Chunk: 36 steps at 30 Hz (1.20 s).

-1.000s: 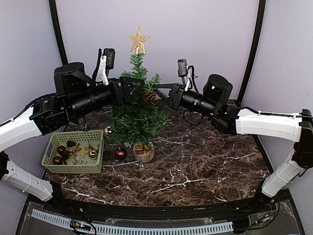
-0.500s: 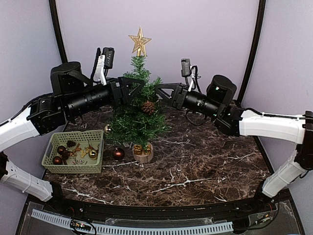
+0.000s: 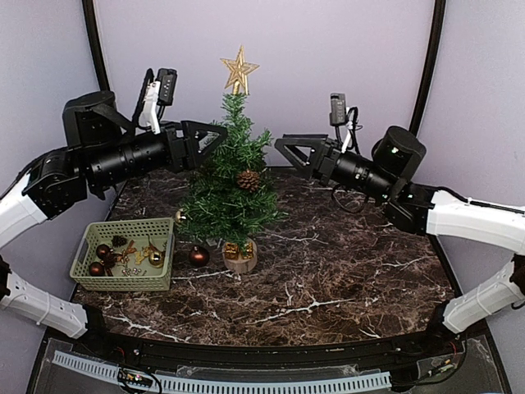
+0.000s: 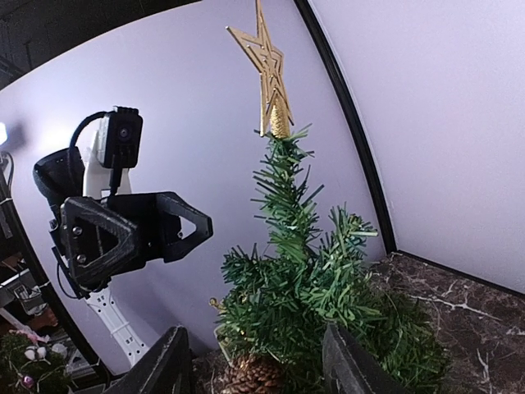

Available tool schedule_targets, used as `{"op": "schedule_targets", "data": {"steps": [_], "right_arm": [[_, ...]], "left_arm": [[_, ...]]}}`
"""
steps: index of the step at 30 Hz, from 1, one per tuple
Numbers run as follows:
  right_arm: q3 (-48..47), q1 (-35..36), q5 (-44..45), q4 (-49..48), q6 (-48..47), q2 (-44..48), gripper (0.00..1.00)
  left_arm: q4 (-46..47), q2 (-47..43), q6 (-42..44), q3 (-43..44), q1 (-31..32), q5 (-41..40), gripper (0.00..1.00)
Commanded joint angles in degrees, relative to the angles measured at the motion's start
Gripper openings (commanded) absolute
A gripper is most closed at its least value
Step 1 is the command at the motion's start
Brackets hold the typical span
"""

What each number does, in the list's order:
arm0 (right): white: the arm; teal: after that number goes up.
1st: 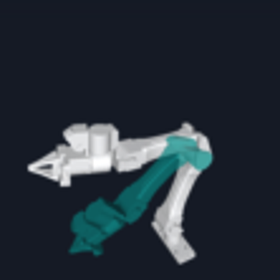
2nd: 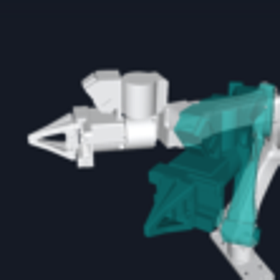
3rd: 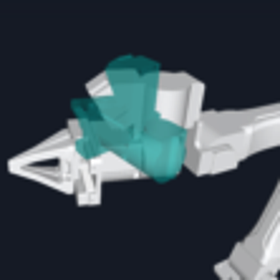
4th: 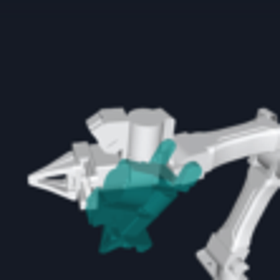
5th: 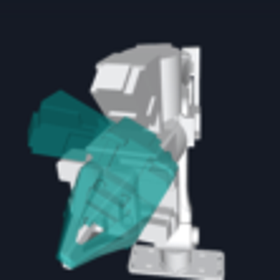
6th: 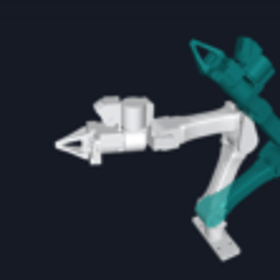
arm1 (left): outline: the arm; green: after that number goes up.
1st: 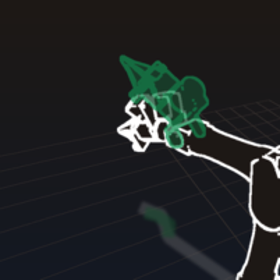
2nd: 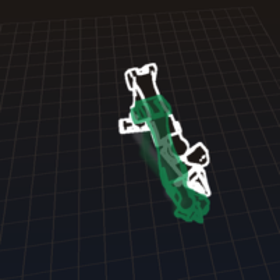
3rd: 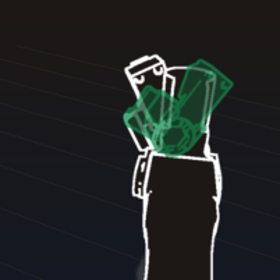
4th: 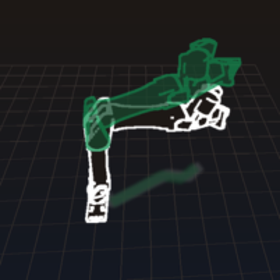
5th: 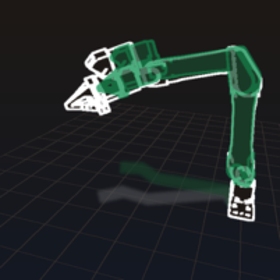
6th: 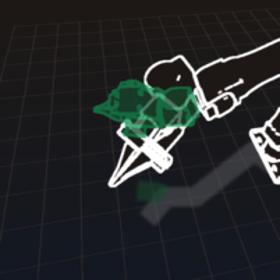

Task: Decorate the small christmas tree

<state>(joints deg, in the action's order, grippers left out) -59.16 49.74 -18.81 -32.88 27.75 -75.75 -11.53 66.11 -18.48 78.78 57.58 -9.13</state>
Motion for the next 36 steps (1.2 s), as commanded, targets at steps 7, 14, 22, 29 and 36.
{"op": "schedule_targets", "data": {"steps": [7, 14, 22, 29, 36], "right_arm": [[8.16, -5.75, 8.71, 9.84, 0.76, 9.2, 0.6], [15.16, -9.48, 8.05, 4.28, 8.44, 3.99, 0.54], [18.45, -9.48, 8.36, 1.92, 10.92, -0.64, 0.52], [18.07, -9.56, 11.03, 5.05, 9.45, -0.84, 0.53], [17.46, -9.58, 10.16, 4.33, 9.78, -3.47, 0.54]], "left_arm": [[-20.57, -13.54, -11.73, -6.46, -12.86, -4.43, 0.68], [-22.37, -16.27, -13.71, -18.92, -24.65, 3.39, 0.68], [-16.83, -17.67, -13.61, -35.76, -40.75, 10.96, 0.66], [-13.33, -18.13, -17.29, -47.35, -49.14, 15.57, 0.62], [-5.93, -15.79, -19.82, -52.58, -51.45, 23.36, 0.61]]}}
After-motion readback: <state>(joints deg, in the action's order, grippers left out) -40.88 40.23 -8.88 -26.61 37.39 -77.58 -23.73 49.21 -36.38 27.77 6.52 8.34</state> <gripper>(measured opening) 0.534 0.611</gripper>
